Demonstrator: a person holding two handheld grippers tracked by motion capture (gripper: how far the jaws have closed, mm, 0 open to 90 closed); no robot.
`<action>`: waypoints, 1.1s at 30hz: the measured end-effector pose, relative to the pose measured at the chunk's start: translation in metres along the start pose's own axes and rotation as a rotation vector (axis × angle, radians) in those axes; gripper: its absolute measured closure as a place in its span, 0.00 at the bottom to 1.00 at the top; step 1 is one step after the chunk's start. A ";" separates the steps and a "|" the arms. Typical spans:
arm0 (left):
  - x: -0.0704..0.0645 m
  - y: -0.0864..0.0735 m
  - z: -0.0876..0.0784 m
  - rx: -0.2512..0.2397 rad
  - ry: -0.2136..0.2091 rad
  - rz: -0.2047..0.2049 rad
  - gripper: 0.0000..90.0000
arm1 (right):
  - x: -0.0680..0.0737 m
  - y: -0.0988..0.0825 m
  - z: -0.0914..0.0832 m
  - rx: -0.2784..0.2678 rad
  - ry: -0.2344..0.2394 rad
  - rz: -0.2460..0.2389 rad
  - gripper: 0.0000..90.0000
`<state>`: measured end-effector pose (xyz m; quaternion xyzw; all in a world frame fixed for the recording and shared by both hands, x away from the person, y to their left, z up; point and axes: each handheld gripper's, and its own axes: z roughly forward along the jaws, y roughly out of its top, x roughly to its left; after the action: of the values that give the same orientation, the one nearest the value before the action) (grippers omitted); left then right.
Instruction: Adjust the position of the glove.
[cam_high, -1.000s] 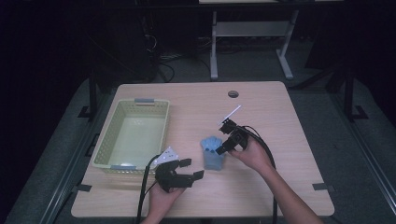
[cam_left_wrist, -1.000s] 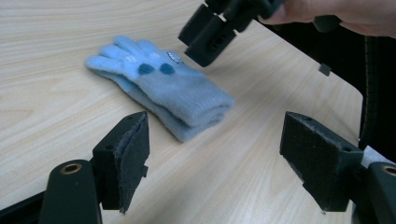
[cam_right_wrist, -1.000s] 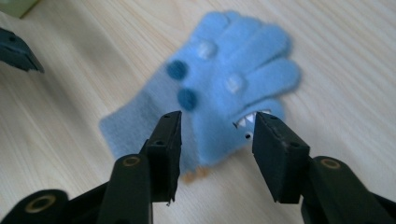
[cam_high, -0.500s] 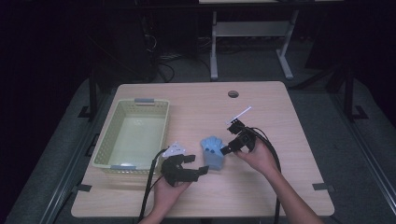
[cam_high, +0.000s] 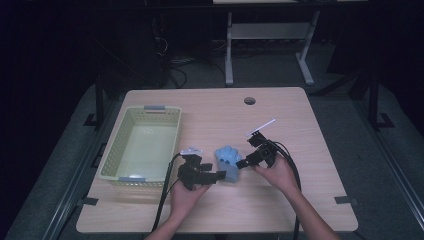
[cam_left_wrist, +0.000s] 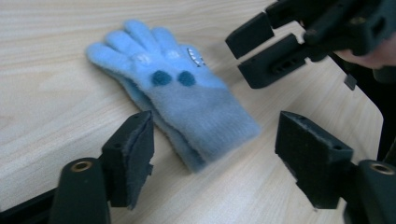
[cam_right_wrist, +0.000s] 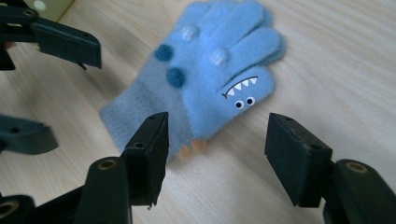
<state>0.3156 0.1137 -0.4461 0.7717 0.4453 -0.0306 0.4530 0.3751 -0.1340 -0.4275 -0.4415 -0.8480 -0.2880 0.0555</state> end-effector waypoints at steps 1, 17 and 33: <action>0.001 0.001 0.001 0.008 0.000 -0.012 0.33 | 0.000 -0.001 0.000 -0.007 0.013 0.013 0.44; 0.022 0.005 0.017 0.073 -0.048 -0.219 0.40 | -0.004 -0.013 0.010 -0.045 0.094 0.123 0.47; 0.030 0.004 0.027 0.095 -0.089 -0.281 0.55 | -0.007 -0.019 0.020 -0.078 0.156 0.200 0.56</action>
<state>0.3465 0.1136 -0.4724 0.7201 0.5265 -0.1490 0.4267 0.3678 -0.1364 -0.4546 -0.5017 -0.7810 -0.3475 0.1326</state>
